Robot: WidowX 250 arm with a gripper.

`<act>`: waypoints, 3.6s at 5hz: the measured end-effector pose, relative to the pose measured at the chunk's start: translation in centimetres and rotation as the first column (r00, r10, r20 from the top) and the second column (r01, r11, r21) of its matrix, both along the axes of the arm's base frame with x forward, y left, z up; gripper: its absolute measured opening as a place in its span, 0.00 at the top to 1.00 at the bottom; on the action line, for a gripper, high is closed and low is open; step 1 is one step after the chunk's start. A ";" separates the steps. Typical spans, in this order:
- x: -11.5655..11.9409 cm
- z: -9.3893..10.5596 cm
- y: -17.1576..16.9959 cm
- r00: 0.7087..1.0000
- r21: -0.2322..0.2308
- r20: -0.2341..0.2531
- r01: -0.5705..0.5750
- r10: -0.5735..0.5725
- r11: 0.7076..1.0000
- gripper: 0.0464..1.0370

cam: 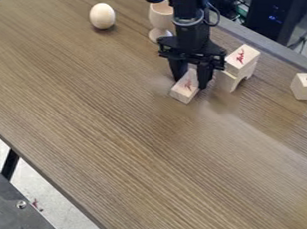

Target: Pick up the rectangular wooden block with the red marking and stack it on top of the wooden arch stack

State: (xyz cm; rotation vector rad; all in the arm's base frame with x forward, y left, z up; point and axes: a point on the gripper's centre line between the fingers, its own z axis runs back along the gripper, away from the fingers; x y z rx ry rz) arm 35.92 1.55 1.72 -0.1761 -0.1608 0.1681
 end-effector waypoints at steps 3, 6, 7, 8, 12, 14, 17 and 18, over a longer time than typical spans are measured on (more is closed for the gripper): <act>-0.6 5.5 -0.4 0.988 -0.031 -0.044 -0.151 0.149 0.988 0.49; 2.7 9.0 -4.3 0.997 -0.072 0.069 -0.029 0.034 0.997 0.49; 4.4 8.2 -5.9 0.999 -0.085 0.043 0.024 -0.020 0.996 0.49; 5.7 8.1 -6.4 0.998 -0.085 0.033 0.063 -0.061 0.994 0.49; 7.4 7.2 -5.9 0.993 -0.053 0.039 0.114 -0.112 0.992 0.49; 7.7 7.2 -5.5 0.993 -0.050 0.056 0.110 -0.107 0.993 0.49; 8.7 6.5 -4.4 0.995 -0.050 0.049 0.091 -0.089 0.995 0.49; 9.0 6.2 -4.0 0.996 -0.049 0.042 0.086 -0.084 0.995 0.49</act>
